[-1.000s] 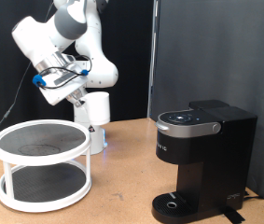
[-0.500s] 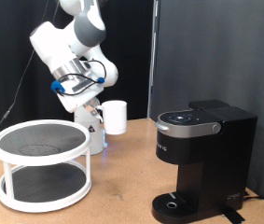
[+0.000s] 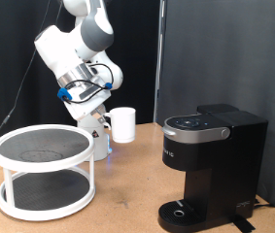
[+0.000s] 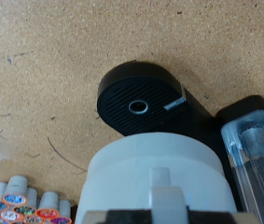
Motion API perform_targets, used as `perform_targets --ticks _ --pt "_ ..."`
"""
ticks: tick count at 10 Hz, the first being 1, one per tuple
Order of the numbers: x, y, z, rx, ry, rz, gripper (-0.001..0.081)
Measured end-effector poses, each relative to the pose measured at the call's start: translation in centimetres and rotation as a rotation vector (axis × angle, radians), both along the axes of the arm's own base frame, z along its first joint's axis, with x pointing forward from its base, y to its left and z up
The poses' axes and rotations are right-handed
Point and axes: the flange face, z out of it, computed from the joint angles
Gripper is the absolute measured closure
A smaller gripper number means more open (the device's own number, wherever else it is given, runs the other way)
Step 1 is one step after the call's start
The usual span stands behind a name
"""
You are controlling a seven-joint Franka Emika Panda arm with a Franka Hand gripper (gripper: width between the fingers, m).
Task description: Make a cup of coffee with the keurig machine
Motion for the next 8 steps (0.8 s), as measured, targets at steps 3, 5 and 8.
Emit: perform_targets --ticks 3,5,8 --pt "1.3 0.4 -2.8 -0.071 0.071 -0.020 0.0805" --pt "2.4 0.3 -5.0 -0.102 0.109 -0.027 0.0805" --pt "4.3 0.0 -7.6 -0.120 0.158 -0.032 0.0805"
